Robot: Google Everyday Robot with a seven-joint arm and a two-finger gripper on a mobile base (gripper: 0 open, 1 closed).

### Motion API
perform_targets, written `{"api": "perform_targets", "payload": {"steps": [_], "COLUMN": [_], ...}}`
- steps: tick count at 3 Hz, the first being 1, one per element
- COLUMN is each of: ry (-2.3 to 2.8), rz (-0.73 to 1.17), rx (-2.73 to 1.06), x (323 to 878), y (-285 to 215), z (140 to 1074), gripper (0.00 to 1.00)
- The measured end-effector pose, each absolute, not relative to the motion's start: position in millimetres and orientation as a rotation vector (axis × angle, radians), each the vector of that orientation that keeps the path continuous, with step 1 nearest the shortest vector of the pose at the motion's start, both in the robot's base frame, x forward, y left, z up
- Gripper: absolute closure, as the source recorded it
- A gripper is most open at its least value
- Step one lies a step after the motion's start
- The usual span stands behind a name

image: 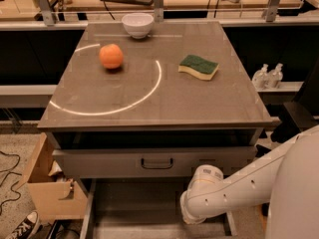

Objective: Open middle drawer

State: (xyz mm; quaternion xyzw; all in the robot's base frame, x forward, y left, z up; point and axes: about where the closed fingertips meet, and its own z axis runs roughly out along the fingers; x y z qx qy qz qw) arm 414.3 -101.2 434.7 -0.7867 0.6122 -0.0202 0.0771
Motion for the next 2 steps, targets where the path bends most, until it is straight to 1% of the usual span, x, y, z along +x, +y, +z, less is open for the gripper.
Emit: {"api": "perform_targets", "payload": {"steps": [2], "ry": [1.905], "rz": [0.056], "rx": [-2.369], "x": [381.9], "y": [-101.9], "z": [415.4], "gripper": [1.0]}}
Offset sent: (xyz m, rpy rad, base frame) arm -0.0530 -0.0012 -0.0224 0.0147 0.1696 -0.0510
